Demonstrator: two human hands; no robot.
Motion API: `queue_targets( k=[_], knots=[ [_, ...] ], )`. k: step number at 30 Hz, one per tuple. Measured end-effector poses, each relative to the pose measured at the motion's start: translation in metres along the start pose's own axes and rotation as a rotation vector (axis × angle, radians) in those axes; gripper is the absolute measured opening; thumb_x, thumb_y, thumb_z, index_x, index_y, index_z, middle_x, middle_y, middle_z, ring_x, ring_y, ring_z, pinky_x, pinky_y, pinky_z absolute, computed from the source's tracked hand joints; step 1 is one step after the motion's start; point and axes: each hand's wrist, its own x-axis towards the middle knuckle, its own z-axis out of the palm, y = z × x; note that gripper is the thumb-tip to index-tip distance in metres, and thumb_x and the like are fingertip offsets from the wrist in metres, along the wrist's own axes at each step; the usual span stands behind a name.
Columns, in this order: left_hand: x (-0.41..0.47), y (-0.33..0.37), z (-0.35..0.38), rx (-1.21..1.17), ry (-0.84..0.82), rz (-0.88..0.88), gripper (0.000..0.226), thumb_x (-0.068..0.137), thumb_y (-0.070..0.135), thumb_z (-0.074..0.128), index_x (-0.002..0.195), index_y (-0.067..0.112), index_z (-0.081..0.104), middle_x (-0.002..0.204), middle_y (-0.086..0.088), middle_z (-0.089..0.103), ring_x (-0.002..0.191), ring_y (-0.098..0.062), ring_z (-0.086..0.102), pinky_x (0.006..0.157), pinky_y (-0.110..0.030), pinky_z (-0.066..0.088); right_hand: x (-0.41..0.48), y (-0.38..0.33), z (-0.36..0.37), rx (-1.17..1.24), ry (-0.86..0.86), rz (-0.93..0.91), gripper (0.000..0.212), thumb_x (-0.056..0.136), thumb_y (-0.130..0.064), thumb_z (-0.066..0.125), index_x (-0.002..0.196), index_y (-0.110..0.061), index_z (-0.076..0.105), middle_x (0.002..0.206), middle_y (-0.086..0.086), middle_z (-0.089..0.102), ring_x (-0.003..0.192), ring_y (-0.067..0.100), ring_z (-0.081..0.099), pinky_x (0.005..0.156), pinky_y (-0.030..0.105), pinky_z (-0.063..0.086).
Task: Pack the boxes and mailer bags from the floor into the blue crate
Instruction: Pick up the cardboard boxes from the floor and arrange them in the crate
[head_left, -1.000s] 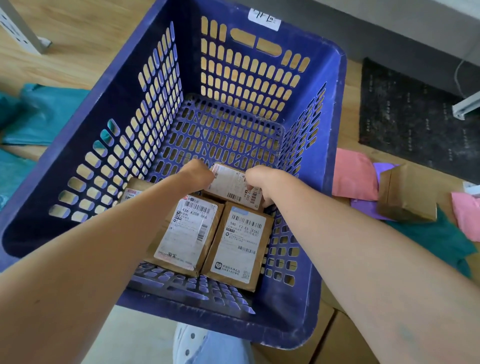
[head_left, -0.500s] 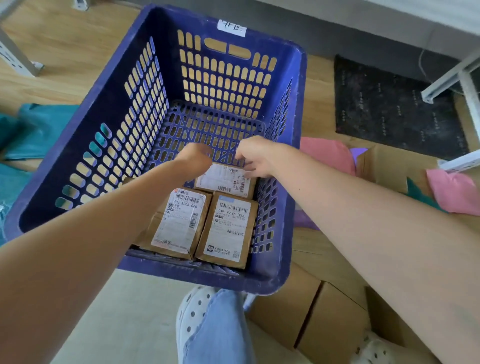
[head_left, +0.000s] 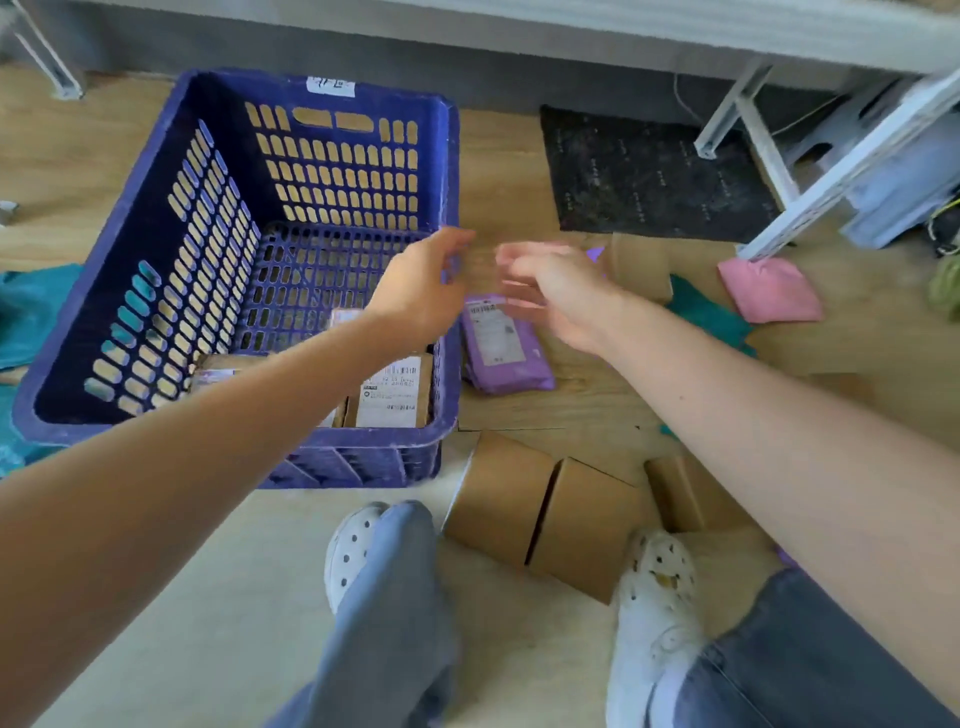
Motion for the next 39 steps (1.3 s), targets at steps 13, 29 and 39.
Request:
queue_targets(
  k=[13,29,39],
  knots=[
    [-0.081,-0.024,0.114,0.199,-0.558,-0.173,0.054,0.09,0.012,0.049,0.141,0.024,0.039,0.105,-0.003,0.058,0.063,-0.01,0.055,0.054,-0.021,0.043,-0.068,0.158,-0.113,0.038,0.271,0.382,0.038,0.092,-0.004,0.051,0.128,-0.015,0.056,0.122,0.005,0.06,0.111,0.021,0.058,0.091,0.033,0.05],
    [-0.106,-0.047,0.227,0.094,-0.782,-0.42,0.059,0.092,0.01,0.046,0.146,0.016,0.023,0.139,-0.007,0.04,0.115,-0.023,0.047,0.079,-0.025,0.043,-0.089,0.272,-0.129,-0.049,0.255,0.604,0.07,0.082,-0.008,0.071,0.139,-0.009,0.03,0.12,0.006,0.052,0.105,0.02,0.049,0.086,0.03,0.042],
    [-0.088,-0.038,0.237,-0.118,-0.775,-0.646,0.086,0.07,0.01,0.051,0.149,0.028,0.02,0.138,-0.006,0.044,0.113,-0.026,0.052,0.086,-0.038,0.053,-0.078,0.26,-0.155,0.188,0.27,0.655,0.057,0.084,-0.029,0.07,0.133,-0.019,0.042,0.129,0.005,0.056,0.111,0.026,0.054,0.093,0.046,0.046]
  ],
)
